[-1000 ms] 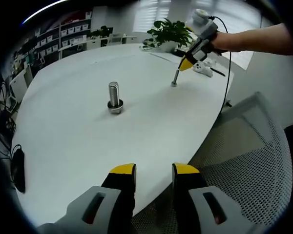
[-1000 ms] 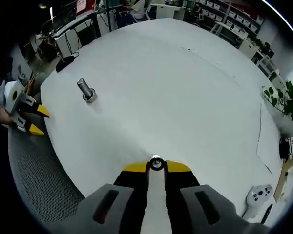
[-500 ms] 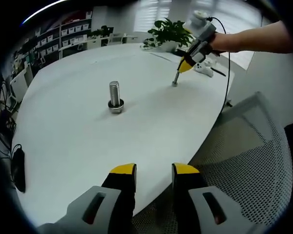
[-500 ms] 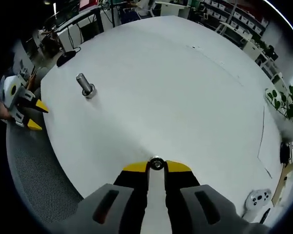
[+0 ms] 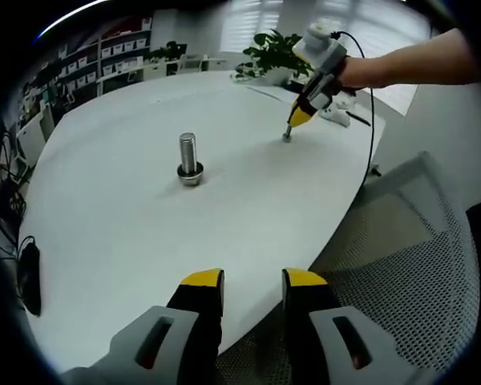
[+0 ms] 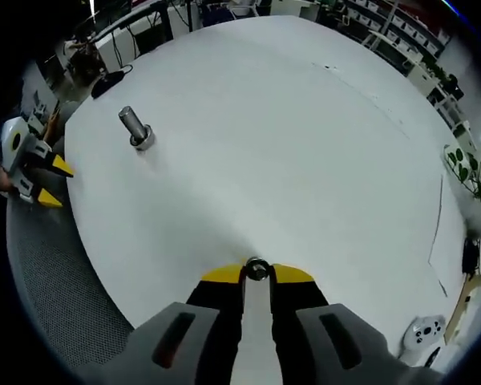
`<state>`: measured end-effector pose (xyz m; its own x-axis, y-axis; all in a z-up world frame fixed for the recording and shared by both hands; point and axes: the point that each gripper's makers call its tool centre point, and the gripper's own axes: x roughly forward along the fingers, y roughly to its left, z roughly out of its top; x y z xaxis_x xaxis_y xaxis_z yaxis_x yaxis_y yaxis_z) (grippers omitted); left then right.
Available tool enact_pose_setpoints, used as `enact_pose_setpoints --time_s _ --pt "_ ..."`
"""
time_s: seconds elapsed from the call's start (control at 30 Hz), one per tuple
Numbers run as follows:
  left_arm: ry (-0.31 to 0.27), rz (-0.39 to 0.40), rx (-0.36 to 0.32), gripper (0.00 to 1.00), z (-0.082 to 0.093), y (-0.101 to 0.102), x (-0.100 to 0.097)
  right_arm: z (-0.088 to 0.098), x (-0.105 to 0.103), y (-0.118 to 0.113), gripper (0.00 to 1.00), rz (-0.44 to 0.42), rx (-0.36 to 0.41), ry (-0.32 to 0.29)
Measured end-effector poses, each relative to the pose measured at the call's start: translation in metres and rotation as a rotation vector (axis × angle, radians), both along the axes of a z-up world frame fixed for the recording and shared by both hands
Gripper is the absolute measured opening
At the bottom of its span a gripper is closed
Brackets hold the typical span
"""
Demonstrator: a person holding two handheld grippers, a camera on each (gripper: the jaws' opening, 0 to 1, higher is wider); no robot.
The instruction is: Place the washer onto the threaded stud by aligning its center hole with the stud, sliding it down to the base, and recovering from edge contact or off-axis alignment until the washer reaches the visible bottom stop.
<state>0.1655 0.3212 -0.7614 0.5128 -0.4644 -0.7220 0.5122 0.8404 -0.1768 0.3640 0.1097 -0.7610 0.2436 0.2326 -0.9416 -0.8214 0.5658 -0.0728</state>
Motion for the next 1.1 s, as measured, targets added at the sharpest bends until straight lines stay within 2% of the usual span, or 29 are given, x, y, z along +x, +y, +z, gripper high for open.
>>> enact_pose_setpoints --time_s 0.77,1.1 --pt "0.001 0.009 -0.006 0.27 0.001 0.002 0.000 -0.027 -0.006 0.000 0.15 0.036 -0.072 0.030" --pt "-0.001 0.012 -0.005 0.27 0.001 0.002 0.000 -0.022 -0.003 0.003 0.18 0.013 -0.048 0.012"
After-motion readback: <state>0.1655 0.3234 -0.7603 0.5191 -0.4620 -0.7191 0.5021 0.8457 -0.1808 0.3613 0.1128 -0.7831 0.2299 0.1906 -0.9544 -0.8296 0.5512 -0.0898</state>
